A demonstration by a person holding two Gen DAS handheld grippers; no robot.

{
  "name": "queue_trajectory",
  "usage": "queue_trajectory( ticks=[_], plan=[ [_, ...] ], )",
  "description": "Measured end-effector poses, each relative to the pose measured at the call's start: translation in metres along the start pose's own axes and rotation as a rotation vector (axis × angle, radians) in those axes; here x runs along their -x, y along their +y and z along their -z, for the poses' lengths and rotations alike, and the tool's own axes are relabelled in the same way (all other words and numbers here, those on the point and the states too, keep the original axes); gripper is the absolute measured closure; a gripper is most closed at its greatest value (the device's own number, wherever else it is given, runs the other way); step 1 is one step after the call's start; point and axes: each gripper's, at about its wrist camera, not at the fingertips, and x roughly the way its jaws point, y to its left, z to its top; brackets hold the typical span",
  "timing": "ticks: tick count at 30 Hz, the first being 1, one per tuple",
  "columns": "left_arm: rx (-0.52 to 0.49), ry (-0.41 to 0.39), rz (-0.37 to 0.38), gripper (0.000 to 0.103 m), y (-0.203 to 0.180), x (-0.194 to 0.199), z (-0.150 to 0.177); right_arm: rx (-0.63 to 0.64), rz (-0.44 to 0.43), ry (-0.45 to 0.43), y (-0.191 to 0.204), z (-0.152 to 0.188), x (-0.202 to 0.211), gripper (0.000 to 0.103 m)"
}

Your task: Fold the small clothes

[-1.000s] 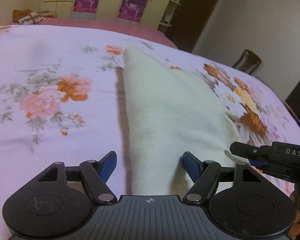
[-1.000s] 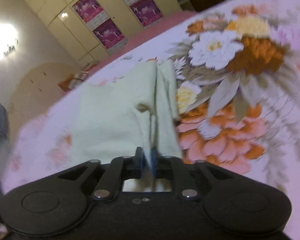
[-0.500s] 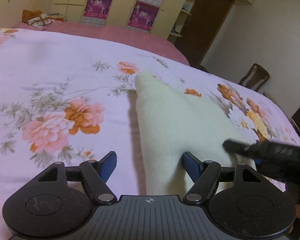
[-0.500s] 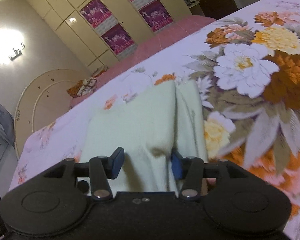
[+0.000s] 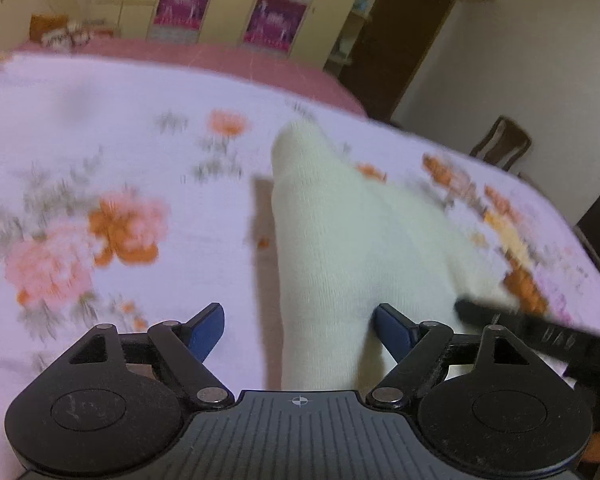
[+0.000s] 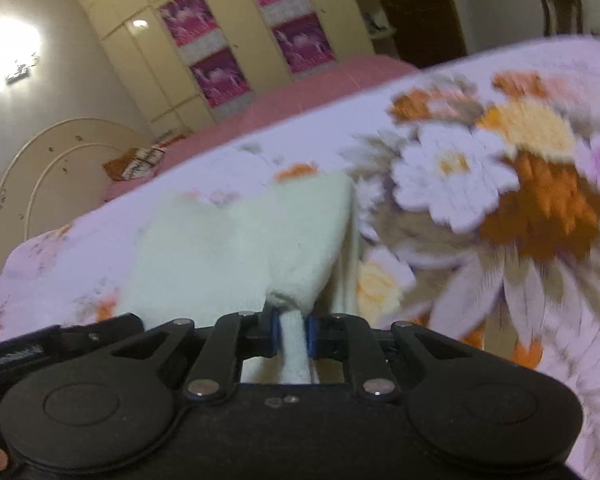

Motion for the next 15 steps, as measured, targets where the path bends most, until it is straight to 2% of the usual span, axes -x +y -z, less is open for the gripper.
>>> queue_trajectory(
  ticks=[3, 5, 9, 15],
  plan=[
    [-0.014, -0.002, -0.009, 0.019, -0.004, 0.0, 0.002, 0.028, 0.022, -0.012, 0.008, -0.005, 0.001, 0.086],
    [-0.007, 0.006, -0.004, 0.019, -0.004, 0.002, 0.002, 0.002, 0.002, -0.005, 0.006, -0.008, 0.011, 0.078],
    [0.007, 0.012, -0.003, 0.019, 0.0, 0.009, 0.007, -0.026, -0.025, 0.042, 0.003, 0.004, 0.035, 0.077],
    [-0.025, 0.016, -0.018, 0.019, -0.002, 0.017, 0.018, -0.028, 0.007, 0.083, 0.005, 0.035, 0.059, 0.077]
  ],
)
